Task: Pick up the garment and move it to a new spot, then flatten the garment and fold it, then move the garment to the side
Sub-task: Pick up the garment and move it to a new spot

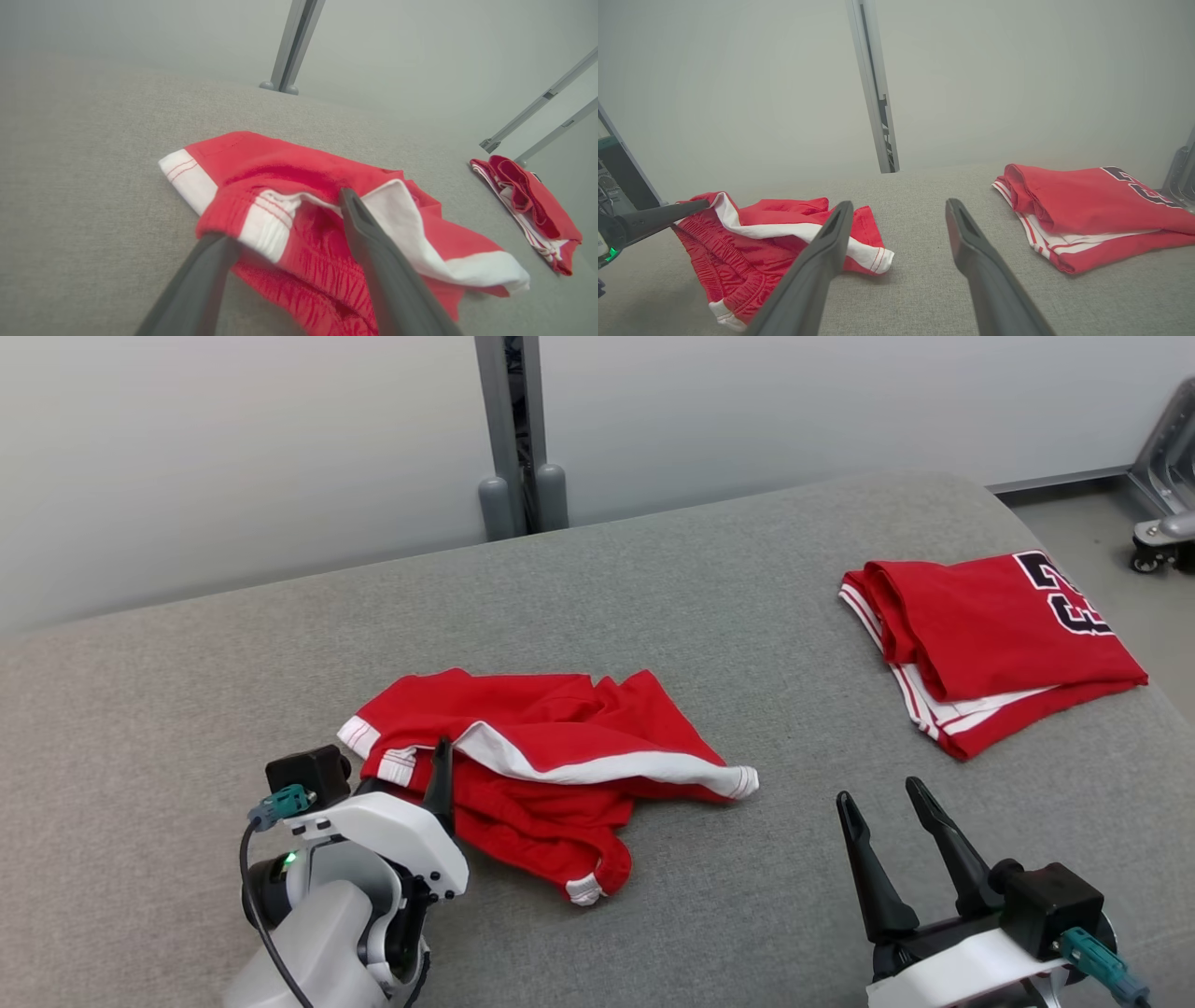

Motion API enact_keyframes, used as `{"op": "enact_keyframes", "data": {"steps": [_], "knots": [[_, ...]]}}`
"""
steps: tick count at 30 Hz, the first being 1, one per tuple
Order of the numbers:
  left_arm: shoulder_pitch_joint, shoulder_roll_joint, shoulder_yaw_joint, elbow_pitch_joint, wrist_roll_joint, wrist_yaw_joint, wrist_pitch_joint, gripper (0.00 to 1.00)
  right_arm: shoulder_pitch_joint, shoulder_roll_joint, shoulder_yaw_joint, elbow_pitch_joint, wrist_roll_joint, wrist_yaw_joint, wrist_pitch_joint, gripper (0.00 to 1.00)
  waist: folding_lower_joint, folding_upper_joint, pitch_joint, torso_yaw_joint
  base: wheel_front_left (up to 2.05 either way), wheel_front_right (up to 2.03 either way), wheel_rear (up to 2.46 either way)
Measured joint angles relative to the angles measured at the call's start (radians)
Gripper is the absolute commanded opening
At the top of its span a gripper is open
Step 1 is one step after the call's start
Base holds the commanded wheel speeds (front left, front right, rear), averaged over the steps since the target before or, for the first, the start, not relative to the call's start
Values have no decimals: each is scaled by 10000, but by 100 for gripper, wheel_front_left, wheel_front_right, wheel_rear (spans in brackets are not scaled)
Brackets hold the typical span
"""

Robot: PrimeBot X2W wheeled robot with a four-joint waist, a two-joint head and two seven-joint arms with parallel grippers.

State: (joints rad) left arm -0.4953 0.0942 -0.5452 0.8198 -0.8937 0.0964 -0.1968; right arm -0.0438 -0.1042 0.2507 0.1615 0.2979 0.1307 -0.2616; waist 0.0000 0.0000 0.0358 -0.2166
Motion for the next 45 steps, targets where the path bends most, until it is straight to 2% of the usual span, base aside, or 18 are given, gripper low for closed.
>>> {"op": "enact_keyframes", "data": {"steps": [6,13,21,25,28,31,34,40,42,45], "knots": [[234,284,-140,-408,274,-33,-221,100,63,29,35,-8,10,0,2,100,0,0,-128,382,0,0,0],[1101,821,-247,-1402,132,23,497,100,126,38,-25,-21,12,0,2,100,0,0,-302,819,0,0,0],[2652,1402,556,-3963,435,1124,-535,100,236,79,-148,-155,8,0,0,100,0,0,-490,1017,0,0,0],[3525,1277,1588,-5494,1218,1622,-637,100,342,117,-209,-182,-4,0,2,100,0,0,-601,1057,0,0,0],[4255,723,2732,-6811,2136,1735,-677,100,413,155,-313,-230,-10,0,2,100,0,0,-720,1064,0,0,0],[5111,174,3563,-7653,3116,1622,-675,100,563,176,-495,-280,-56,0,2,100,0,0,-856,1069,0,0,0],[5675,-142,4098,-8147,3925,1344,-675,100,686,226,-583,-336,-73,0,0,100,0,0,-1010,1082,0,0,0],[6369,-395,4614,-8832,5649,953,-677,100,939,244,-708,-477,-173,0,2,100,0,0,-1218,1128,0,0,0],[6597,-435,4600,-8899,6389,943,-675,100,991,244,-732,-508,-176,0,0,100,0,0,-1250,1147,0,0,0],[6852,-439,4571,-8755,6740,999,-677,100,1106,242,-792,-558,-203,0,0,100,0,0,-1264,1193,0,0,0]]}}
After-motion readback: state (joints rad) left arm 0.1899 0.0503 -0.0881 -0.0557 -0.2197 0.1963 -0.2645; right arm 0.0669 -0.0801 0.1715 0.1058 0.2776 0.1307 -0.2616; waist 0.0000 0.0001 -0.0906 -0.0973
